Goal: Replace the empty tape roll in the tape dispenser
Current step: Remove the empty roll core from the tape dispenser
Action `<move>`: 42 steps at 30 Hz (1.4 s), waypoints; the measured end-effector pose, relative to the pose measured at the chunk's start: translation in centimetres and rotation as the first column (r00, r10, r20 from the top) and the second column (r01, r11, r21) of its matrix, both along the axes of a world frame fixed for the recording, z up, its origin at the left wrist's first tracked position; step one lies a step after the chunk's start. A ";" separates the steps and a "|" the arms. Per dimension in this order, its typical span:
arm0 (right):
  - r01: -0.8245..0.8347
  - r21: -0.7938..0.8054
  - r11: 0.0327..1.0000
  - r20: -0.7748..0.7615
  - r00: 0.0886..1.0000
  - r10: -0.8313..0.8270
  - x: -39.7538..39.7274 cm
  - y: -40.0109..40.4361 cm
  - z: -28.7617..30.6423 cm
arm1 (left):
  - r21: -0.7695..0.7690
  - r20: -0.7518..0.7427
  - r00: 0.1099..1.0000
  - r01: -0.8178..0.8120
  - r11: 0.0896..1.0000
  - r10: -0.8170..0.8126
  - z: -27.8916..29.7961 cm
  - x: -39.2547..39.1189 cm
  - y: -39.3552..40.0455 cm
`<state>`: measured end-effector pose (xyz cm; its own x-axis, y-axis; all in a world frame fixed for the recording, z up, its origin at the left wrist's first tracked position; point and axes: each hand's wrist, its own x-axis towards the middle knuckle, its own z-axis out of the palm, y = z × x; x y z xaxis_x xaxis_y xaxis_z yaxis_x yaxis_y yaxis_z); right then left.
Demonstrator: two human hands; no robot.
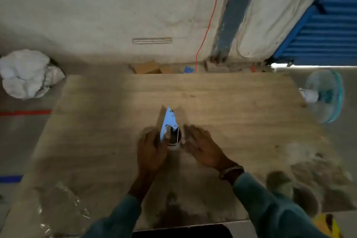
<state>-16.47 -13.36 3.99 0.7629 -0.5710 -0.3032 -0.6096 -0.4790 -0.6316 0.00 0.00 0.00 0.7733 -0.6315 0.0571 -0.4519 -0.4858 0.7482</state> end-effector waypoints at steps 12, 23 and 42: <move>0.283 0.324 0.903 0.289 0.879 -0.380 -0.8 7.8 -3.4 | -0.205 0.065 0.996 -0.038 0.978 0.053 -2.3 -5.7 5.0; 0.147 0.597 0.789 0.450 0.752 -0.481 -6.4 15.7 -0.5 | -0.331 -0.254 0.959 0.038 0.943 -0.128 -1.2 -10.7 12.0; -0.536 -0.723 0.437 -0.238 0.786 0.571 -7.4 14.6 -1.8 | -0.515 -0.255 0.955 -0.004 0.857 -0.149 -2.9 -8.8 11.2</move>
